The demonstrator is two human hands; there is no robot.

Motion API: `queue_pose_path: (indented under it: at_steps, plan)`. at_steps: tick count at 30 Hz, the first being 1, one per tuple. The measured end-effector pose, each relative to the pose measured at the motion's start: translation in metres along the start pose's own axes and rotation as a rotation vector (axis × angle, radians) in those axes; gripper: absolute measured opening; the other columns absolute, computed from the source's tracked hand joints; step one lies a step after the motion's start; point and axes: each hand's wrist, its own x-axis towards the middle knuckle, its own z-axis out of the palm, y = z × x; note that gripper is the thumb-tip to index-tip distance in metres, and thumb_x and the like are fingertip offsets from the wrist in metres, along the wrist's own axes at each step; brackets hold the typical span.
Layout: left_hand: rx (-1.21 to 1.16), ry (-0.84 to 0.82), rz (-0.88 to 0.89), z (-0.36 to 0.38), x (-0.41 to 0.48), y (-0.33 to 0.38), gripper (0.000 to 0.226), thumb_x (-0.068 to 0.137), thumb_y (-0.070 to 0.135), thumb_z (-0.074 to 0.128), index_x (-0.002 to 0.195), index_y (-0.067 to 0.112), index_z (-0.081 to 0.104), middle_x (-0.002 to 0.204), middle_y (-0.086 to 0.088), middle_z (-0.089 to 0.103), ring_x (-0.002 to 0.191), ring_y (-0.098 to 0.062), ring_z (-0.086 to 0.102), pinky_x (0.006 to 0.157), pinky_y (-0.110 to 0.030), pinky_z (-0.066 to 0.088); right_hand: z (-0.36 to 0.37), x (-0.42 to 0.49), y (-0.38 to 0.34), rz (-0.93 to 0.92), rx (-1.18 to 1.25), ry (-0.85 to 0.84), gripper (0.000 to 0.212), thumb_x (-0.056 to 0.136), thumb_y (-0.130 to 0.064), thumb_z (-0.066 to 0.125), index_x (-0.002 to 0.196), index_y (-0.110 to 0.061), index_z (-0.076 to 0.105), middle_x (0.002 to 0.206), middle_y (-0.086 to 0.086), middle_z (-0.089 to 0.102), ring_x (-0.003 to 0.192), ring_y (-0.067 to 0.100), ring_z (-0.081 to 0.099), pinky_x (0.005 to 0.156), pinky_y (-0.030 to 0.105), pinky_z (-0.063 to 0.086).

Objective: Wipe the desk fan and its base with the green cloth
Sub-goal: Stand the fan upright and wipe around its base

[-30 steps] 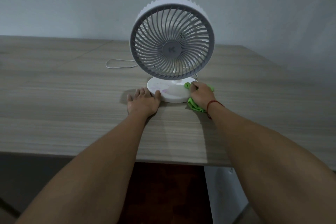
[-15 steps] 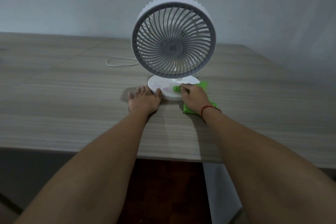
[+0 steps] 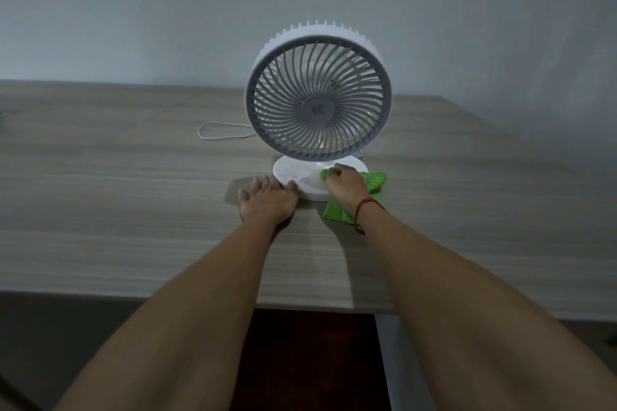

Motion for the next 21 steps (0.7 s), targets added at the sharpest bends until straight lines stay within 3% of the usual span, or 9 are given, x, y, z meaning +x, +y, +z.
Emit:
queue_pose_path:
  at_steps: [2,5,7,9,12,16,18,19,21]
  plan:
    - [-0.051,0.083,-0.015,0.0,-0.005,0.002,0.067,0.098,0.05,0.02,0.148,0.008,0.036,0.155,-0.013,0.036,0.147,-0.028,0.028,0.119,-0.049,0.014,-0.017,-0.007,0.006,0.05,0.172,0.035,0.042,0.096,-0.014,0.036,0.135,-0.005,0.05,0.144,0.017,0.05,0.123,0.025,0.051,0.112,0.039,0.035]
    - [-0.186,0.354,-0.038,-0.001,-0.024,0.017,0.051,0.094,0.044,0.039,0.115,0.007,0.066,0.117,-0.017,0.068,0.112,-0.035,0.061,0.098,-0.041,0.044,-0.041,-0.014,0.03,0.219,0.07,0.242,0.043,0.092,-0.018,0.043,0.133,-0.006,0.051,0.14,0.016,0.053,0.13,0.033,0.048,0.108,0.037,0.036]
    - [-0.309,0.414,0.012,-0.001,-0.034,0.033,0.043,0.092,0.04,0.044,0.095,0.006,0.07,0.097,-0.017,0.072,0.093,-0.036,0.067,0.081,-0.037,0.051,-0.05,-0.019,0.04,0.36,-0.107,0.257,0.047,0.089,-0.032,0.046,0.128,-0.007,0.053,0.138,0.017,0.053,0.13,0.036,0.046,0.107,0.04,0.034]
    - [-0.407,0.36,0.062,0.003,-0.035,0.05,0.04,0.09,0.039,0.047,0.086,0.005,0.068,0.087,-0.016,0.07,0.084,-0.034,0.068,0.074,-0.036,0.053,-0.053,-0.018,0.045,0.414,-0.153,0.216,0.057,0.084,-0.047,0.047,0.125,-0.009,0.055,0.135,0.017,0.053,0.129,0.037,0.045,0.106,0.042,0.034]
    - [-0.477,0.205,0.045,0.01,-0.029,0.071,0.039,0.083,0.041,0.056,0.094,0.006,0.068,0.094,-0.012,0.07,0.091,-0.03,0.067,0.078,-0.037,0.053,-0.057,-0.013,0.044,0.395,-0.094,0.088,0.069,0.069,-0.056,0.053,0.121,-0.011,0.059,0.131,0.016,0.059,0.123,0.037,0.051,0.105,0.042,0.041]
    - [-0.502,0.075,-0.012,0.012,-0.024,0.081,0.056,0.077,0.046,0.068,0.111,0.002,0.062,0.11,-0.014,0.066,0.107,-0.031,0.063,0.086,-0.038,0.052,-0.059,-0.011,0.042,0.325,-0.179,-0.041,0.063,0.072,-0.059,0.06,0.116,-0.013,0.063,0.123,0.014,0.063,0.118,0.035,0.056,0.104,0.041,0.043]
    - [-0.487,0.012,-0.001,0.009,-0.023,0.084,0.064,0.076,0.046,0.072,0.118,0.0,0.059,0.116,-0.016,0.065,0.11,-0.031,0.062,0.089,-0.037,0.052,-0.057,-0.01,0.042,0.25,-0.177,-0.059,0.043,0.078,-0.055,0.055,0.087,-0.015,0.066,0.103,0.014,0.066,0.106,0.033,0.06,0.097,0.039,0.045]
    - [-0.486,-0.018,0.005,0.008,-0.022,0.083,0.063,0.076,0.043,0.073,0.119,-0.001,0.059,0.117,-0.017,0.065,0.11,-0.031,0.062,0.09,-0.037,0.054,-0.056,-0.01,0.042,0.201,-0.128,-0.058,0.036,0.082,-0.048,0.054,0.068,-0.015,0.058,0.087,0.012,0.062,0.093,0.031,0.061,0.088,0.037,0.045]
    - [-0.532,-0.061,-0.006,0.003,-0.025,0.084,0.055,0.08,0.035,0.069,0.12,-0.002,0.06,0.118,-0.018,0.066,0.11,-0.031,0.063,0.091,-0.037,0.055,-0.056,-0.012,0.039,0.129,0.018,-0.024,0.043,0.089,-0.03,0.055,0.051,-0.017,0.039,0.06,0.006,0.047,0.064,0.025,0.05,0.066,0.03,0.04]
